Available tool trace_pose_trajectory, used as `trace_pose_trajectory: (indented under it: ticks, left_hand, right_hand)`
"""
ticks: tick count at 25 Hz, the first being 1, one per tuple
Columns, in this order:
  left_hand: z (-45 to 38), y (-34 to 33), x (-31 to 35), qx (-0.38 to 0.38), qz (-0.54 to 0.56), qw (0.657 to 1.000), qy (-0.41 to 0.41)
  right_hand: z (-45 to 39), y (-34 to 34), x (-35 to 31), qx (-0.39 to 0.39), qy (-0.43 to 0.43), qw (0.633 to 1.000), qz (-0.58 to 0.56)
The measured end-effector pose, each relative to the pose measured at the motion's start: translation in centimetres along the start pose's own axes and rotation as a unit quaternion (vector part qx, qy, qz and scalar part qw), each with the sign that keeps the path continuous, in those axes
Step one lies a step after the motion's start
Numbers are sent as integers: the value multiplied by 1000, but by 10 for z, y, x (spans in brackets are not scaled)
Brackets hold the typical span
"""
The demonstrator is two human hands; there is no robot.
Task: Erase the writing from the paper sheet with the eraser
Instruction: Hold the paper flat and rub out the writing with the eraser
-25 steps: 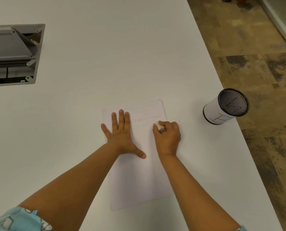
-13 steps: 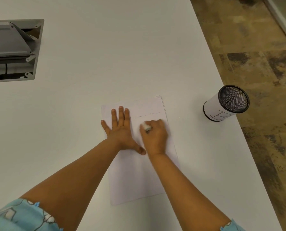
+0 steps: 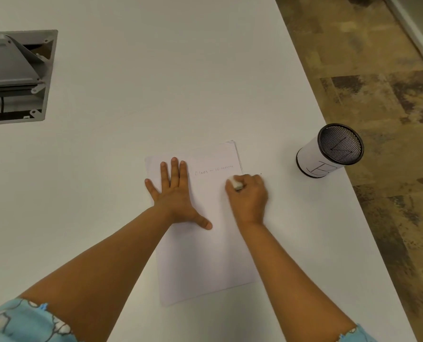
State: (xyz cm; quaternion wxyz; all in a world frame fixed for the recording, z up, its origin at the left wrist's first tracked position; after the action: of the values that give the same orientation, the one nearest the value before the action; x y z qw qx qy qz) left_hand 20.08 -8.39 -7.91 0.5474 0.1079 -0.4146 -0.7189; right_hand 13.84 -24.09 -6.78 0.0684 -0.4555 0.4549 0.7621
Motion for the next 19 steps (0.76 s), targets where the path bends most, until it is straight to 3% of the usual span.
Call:
trace_pose_trajectory:
  ticks: [3, 7, 11, 16, 19]
  left_hand:
    - [1, 1, 0, -2, -1, 1000, 0]
    - [0, 0, 0, -2, -4, 1000, 2]
    - [1, 1, 1, -4, 3, 1000, -3]
    - [0, 0, 1, 2, -8, 1000, 0]
    - [0, 0, -1, -2, -4, 1000, 0]
  right_hand:
    - [-9, 11, 3, 36, -64, 997, -15]
    - [12, -8, -10, -21, 32, 999, 28]
    - [-17, 19, 7, 42, -53, 998, -5]
    - [20, -18, -18, -65, 57, 996, 38]
    - [-6, 6, -2, 2, -2, 1000, 24]
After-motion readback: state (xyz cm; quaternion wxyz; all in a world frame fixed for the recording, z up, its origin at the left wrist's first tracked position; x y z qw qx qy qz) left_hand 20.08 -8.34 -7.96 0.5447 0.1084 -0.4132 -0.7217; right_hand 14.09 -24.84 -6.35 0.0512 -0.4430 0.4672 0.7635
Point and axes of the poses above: each hand's wrist, its own z-axis away from the middle knuckle, its own y-axis out of the back of the hand, x = y × z, the point moved 5 cm from there along -z, towards the middle knuckle, and after that the axes turned 9 degrees about -y, right-handed, at the moved point
